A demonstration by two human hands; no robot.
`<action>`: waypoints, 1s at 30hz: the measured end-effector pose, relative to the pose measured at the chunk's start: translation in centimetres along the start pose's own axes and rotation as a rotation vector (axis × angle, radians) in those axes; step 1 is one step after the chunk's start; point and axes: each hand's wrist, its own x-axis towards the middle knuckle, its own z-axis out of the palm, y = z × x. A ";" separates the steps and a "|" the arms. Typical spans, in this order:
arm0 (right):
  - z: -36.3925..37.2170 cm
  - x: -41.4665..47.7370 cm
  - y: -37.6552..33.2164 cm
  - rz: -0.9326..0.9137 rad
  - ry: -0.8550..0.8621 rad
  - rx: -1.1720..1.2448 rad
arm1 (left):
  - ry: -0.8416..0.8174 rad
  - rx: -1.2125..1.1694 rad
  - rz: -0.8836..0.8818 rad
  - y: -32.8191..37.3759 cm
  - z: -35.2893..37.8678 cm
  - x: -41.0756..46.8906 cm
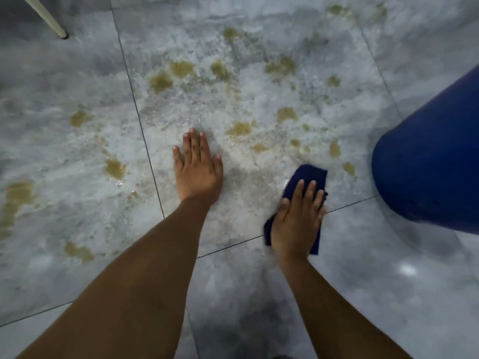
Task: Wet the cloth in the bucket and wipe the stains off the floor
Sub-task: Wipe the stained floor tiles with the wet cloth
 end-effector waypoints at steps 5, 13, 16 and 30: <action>0.4 3.2 -1.7 -0.226 -0.056 -0.014 | -0.012 0.005 0.010 -0.1 -0.3 -0.1; -0.2 3.4 0.4 0.095 0.022 0.024 | -0.019 0.019 0.010 0.0 -0.3 -0.1; 0.1 3.6 -2.0 -0.066 -0.034 0.047 | -0.032 0.028 0.001 0.0 -0.3 -0.2; -0.3 6.6 -0.3 0.190 0.033 0.059 | -0.023 0.058 -0.004 0.1 -0.2 -0.1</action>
